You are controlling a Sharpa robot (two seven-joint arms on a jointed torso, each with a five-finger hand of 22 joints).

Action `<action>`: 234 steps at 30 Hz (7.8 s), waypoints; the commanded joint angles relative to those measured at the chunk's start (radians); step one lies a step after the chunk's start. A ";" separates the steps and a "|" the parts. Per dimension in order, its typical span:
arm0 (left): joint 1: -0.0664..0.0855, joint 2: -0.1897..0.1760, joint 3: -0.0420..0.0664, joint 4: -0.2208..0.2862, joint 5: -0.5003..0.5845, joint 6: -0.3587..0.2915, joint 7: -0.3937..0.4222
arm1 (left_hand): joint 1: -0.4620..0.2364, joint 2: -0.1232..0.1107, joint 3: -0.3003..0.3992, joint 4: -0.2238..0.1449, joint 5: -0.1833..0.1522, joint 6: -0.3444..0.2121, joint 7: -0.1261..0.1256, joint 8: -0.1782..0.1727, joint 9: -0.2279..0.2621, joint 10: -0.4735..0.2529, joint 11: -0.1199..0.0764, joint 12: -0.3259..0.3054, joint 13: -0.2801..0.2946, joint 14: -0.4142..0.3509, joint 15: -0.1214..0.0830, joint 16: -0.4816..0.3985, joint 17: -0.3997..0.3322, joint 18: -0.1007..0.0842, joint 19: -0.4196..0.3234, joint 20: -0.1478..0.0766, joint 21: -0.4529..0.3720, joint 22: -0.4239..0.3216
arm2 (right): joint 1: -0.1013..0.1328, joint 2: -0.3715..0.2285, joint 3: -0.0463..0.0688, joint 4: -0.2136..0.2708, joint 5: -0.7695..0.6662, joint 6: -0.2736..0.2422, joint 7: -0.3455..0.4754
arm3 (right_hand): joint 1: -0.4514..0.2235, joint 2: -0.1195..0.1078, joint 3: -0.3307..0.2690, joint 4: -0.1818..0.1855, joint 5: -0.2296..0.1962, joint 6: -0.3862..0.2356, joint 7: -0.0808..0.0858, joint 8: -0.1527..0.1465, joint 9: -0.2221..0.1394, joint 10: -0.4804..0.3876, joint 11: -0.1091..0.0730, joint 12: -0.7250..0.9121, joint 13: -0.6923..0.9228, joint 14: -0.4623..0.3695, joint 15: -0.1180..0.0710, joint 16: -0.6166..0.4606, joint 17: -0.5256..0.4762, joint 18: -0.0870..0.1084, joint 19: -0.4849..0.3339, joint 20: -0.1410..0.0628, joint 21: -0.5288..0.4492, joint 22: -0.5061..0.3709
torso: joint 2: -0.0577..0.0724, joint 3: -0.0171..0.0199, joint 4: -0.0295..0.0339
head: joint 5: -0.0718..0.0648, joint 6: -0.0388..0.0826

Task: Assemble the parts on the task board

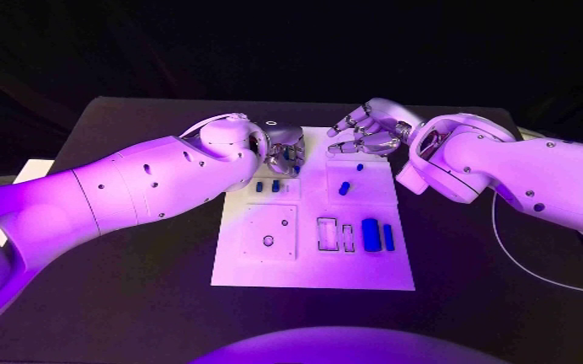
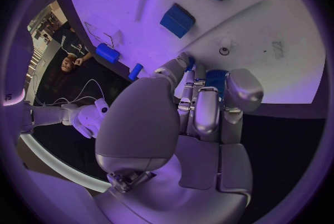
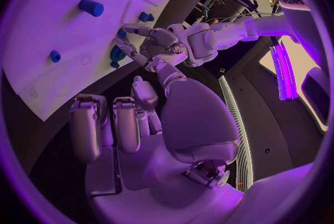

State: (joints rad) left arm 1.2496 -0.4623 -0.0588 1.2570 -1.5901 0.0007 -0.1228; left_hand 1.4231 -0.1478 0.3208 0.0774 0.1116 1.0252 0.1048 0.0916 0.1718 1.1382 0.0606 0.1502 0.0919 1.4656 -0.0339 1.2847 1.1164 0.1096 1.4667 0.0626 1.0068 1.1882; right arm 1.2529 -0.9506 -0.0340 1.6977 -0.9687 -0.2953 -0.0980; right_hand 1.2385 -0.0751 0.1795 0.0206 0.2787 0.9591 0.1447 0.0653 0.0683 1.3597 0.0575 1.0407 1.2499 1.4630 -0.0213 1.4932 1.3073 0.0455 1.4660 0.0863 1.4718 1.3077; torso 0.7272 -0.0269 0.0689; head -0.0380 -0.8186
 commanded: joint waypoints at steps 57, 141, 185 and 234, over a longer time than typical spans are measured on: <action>0.001 -0.204 0.055 0.140 0.186 -0.028 -0.024 | -0.006 0.032 0.152 -0.084 -0.011 0.105 0.012 -0.004 -0.015 0.116 -0.011 -0.048 -0.003 0.028 -0.003 0.017 -0.023 -0.006 0.033 -0.006 -0.007 0.006 | -0.001 -0.004 0.000 -0.007 -0.003 0.022 0.007 | 0.001 0.007 -0.004 -0.001 0.007 0.010 0.002 0.004 0.002 -0.006 -0.002 0.004 0.003 0.076 0.002 -0.006 0.114 0.000 0.003 0.000 -0.003 0.054 | 0.000 -0.0009 0.0023 | 0.001 0.012; -0.019 -0.205 0.052 0.111 0.183 -0.009 -0.051 | -0.065 -0.020 0.187 -0.110 -0.012 -0.083 0.040 -0.029 -0.100 -0.033 0.032 -0.088 -0.027 0.012 0.031 0.011 -0.074 -0.009 0.025 0.021 -0.014 0.012 | 0.000 -0.015 0.000 -0.058 -0.061 0.030 0.000 | 0.053 0.007 0.049 -0.003 0.001 0.013 0.020 0.004 0.002 -0.316 0.019 -0.669 -0.495 0.046 0.016 -0.099 -0.014 0.022 -0.049 0.006 -0.066 -0.056 | -0.003 -0.0006 0.0013 | -0.006 0.005; -0.020 -0.437 0.027 0.307 1.716 -0.206 0.468 | -0.060 0.063 0.080 -0.115 0.001 0.043 0.042 0.069 -0.087 0.047 0.005 0.143 0.098 -0.159 0.021 -0.143 -0.339 0.054 -0.153 0.025 -0.407 -0.200 | -0.052 0.015 -0.014 -0.062 -0.822 0.210 -0.151 | 0.098 -0.081 0.278 -0.042 -0.132 0.129 -0.021 0.000 0.002 -0.279 0.014 -0.956 -1.070 0.043 -0.001 -0.166 -0.094 0.044 -0.077 -0.001 -0.151 -0.184 | 0.001 -0.0007 0.0010 | -0.033 0.030; -0.020 -0.440 0.027 0.315 1.672 -0.206 0.456 | -0.051 0.064 0.071 -0.122 0.003 0.032 0.047 0.068 -0.091 0.029 0.009 0.158 0.105 -0.166 0.024 -0.144 -0.347 0.056 -0.163 0.027 -0.421 -0.208 | -0.075 0.030 -0.011 -0.065 -0.831 0.128 -0.162 | 0.165 -0.012 0.362 -0.094 -0.176 0.240 -0.027 0.031 0.035 -0.118 -0.004 -0.928 -1.140 0.051 -0.007 -0.153 -0.077 0.041 -0.058 -0.009 -0.146 -0.170 | -0.001 0.0000 0.0007 | -0.036 0.020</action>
State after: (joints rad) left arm 1.2299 -0.9034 -0.0323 1.5687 0.0869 -0.2188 0.3268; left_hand 1.3630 -0.0869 0.3975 -0.0446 0.1093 1.0623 0.1529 0.1540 0.0817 1.1718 0.0695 0.3052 0.1955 1.3065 -0.0068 1.1452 0.7706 0.1476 1.3094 0.0877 0.5886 0.9821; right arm 1.1780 -0.9177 -0.0453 1.6219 -1.7937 -0.1423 -0.2512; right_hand 1.3887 -0.0881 0.5385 -0.0681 0.0979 1.1929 0.1180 0.0921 0.1015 1.2190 0.0699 0.1111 0.1091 1.4649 -0.0234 1.3334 1.2295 0.0770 1.4055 0.0786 1.3196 1.1358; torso 0.7267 -0.0267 0.0702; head -0.0727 -0.8000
